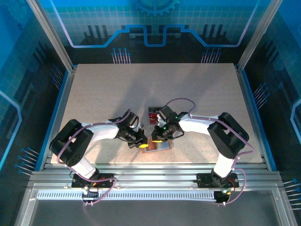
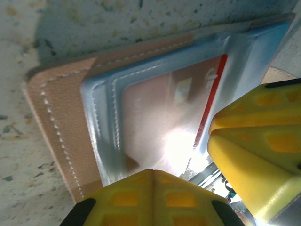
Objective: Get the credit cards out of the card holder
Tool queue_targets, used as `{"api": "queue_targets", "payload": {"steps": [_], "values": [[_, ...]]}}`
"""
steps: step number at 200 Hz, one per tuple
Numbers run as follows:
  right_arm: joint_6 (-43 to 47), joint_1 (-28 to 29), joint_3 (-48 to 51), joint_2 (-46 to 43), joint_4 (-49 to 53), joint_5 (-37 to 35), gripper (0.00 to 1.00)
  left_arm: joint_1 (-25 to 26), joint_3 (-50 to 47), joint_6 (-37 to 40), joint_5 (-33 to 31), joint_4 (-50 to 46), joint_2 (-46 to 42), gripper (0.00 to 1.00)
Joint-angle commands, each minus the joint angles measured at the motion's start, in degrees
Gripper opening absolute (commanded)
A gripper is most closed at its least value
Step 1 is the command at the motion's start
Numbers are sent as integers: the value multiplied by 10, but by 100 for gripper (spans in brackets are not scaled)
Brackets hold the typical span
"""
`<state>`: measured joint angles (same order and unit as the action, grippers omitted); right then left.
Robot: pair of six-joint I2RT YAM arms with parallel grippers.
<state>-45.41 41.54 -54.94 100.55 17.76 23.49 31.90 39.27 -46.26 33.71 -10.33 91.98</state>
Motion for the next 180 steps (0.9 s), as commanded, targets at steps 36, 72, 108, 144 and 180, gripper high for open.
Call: {"api": "queue_targets", "payload": {"steps": [36,72,108,144,180], "values": [[2,-7,2,14,-5,12,19,3,0,14,-12,-27,7,5],[2,-8,6,18,-6,13,20,3,-1,16,-15,-30,7,5],[1,-7,10,22,-9,13,20,3,0,16,-15,-33,6,5],[2,-7,10,22,-5,8,21,3,0,16,-16,-33,5,5],[8,-7,6,19,14,-9,21,4,0,17,-17,-36,4,5]]}}
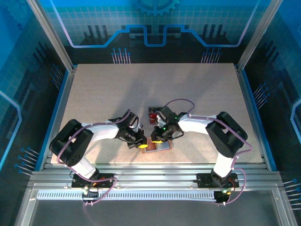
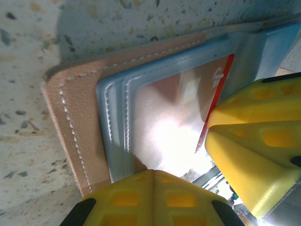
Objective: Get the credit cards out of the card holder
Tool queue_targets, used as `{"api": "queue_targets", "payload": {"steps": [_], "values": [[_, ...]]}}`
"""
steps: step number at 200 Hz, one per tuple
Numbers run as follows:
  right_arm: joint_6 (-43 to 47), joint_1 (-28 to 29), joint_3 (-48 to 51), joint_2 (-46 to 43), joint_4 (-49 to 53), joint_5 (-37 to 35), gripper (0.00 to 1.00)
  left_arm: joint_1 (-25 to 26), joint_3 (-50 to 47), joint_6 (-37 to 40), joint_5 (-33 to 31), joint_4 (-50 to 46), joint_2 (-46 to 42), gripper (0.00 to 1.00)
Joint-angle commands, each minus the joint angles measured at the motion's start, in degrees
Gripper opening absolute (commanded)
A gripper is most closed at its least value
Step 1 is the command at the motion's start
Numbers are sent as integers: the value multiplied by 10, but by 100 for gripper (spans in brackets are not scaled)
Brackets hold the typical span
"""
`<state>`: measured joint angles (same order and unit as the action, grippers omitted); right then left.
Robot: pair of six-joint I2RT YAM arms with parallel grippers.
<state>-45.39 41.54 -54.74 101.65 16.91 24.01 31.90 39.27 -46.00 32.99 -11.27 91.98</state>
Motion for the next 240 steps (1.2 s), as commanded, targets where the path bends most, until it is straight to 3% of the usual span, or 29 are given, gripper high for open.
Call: {"api": "queue_targets", "payload": {"steps": [1,122,240], "values": [[8,-7,4,8,22,-15,21,4,0,14,-10,-26,4,5],[22,-7,-10,-6,71,-55,21,4,-2,16,-9,-25,1,5],[0,-4,-4,-47,43,-27,21,-6,7,29,-15,-42,1,5]]}}
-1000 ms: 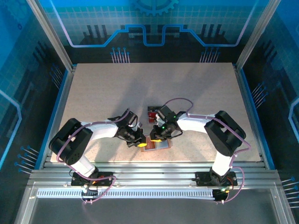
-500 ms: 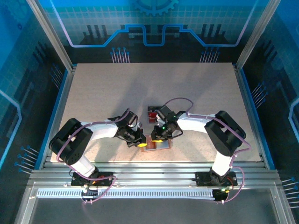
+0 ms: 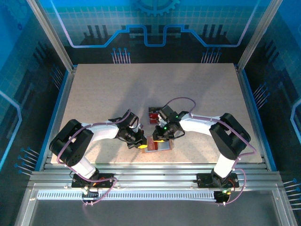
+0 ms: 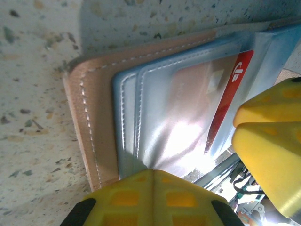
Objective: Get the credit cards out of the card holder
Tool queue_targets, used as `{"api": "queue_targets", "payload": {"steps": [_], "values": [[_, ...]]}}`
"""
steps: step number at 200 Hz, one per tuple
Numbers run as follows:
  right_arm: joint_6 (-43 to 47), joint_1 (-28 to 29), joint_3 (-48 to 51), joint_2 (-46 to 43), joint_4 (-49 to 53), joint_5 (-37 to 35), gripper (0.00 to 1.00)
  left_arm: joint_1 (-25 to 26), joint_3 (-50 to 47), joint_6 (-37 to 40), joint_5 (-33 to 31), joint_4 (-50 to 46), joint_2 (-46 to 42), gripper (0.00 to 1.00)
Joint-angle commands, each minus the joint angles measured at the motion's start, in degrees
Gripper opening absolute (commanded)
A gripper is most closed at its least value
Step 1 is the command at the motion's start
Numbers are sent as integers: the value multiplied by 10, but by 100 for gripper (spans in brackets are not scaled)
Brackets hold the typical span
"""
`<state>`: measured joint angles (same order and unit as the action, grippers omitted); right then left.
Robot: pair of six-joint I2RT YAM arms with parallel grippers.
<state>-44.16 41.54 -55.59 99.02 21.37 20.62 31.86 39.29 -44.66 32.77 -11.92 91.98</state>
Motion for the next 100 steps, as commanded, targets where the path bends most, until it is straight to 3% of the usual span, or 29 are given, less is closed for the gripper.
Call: {"api": "queue_targets", "payload": {"steps": [1,100], "values": [[-12,-4,4,-21,-2,7,21,-6,7,16,-13,-35,1,5],[-44,-1,29,-26,-52,41,22,-35,24,40,-9,-57,-3,4]]}}
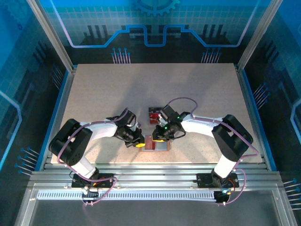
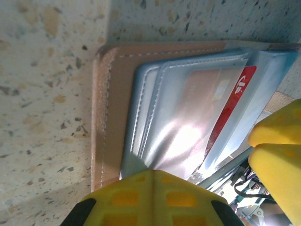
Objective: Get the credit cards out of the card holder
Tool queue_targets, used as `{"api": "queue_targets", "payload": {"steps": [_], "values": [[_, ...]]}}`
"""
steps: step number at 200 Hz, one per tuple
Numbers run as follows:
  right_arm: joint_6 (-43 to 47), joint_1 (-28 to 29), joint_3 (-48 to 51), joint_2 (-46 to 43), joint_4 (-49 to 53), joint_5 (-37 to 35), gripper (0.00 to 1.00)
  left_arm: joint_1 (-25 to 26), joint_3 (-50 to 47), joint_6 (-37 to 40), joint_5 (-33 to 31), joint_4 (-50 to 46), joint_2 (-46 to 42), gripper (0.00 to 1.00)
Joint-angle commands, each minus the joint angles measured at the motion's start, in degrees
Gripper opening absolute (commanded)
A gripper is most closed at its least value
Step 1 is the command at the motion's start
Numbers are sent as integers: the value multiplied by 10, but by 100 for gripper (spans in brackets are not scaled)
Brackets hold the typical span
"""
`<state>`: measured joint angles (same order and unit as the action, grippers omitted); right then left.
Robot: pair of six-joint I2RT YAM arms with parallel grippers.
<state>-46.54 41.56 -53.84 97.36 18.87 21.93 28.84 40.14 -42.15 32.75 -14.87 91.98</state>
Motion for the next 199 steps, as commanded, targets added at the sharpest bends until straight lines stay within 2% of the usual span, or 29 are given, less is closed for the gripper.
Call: {"api": "queue_targets", "payload": {"steps": [1,107,199], "values": [[-20,-1,11,-9,-28,28,22,-5,16,14,-8,-27,-3,5],[-29,21,8,36,-47,41,25,-5,13,16,-6,-29,0,5],[-10,22,-11,35,-5,8,28,-5,11,15,-3,-25,1,5]]}}
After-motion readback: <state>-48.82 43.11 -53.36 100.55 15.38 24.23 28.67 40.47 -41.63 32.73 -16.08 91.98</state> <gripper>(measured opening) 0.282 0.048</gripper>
